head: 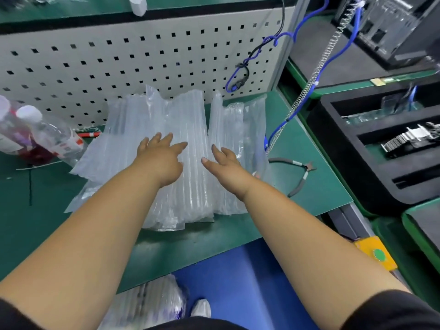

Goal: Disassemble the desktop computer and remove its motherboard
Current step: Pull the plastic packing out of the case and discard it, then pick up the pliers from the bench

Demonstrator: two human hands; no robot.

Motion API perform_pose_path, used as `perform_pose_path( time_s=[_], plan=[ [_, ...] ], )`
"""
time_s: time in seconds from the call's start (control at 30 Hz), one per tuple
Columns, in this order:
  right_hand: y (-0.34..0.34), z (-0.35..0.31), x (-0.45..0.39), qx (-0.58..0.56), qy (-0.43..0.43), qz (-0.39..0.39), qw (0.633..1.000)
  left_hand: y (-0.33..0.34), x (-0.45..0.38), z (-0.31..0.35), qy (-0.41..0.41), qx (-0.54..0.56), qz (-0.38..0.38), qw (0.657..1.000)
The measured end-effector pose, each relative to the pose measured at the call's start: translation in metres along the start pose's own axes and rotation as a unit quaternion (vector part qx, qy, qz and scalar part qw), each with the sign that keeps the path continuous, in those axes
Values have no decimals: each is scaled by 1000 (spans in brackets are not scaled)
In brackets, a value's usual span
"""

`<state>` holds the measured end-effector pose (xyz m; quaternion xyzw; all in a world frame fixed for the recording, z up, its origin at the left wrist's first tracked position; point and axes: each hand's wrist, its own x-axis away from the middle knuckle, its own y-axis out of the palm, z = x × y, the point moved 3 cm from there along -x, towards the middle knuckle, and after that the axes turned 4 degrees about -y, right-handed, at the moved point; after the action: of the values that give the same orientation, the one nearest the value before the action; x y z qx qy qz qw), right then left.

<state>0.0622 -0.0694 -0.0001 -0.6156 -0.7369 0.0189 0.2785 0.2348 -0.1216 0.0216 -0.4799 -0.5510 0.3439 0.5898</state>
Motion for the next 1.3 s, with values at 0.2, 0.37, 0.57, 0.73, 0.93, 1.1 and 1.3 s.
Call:
perform_pose_path(
  time_s=[0.2,0.37,0.57,0.73,0.93,1.1,1.3],
  plan=[
    [-31,4,30,-30,-7,59,998,-24,13,23,22,104,72,992],
    [-64,6,78,-75,-51,165,982,-50,49,75,117,292,171,934],
    [-114,26,147,-78,-60,277,956,-54,83,155,219,324,163,906],
    [-164,53,217,-64,-71,350,932,-64,111,236,290,342,162,879],
    [-229,96,317,-76,-65,425,900,-69,163,343,345,377,120,851],
    [-281,130,400,-67,-76,480,871,-75,216,429,413,377,98,823],
    [-330,171,485,-71,-65,524,846,-81,267,520,464,365,83,803]
  ],
)
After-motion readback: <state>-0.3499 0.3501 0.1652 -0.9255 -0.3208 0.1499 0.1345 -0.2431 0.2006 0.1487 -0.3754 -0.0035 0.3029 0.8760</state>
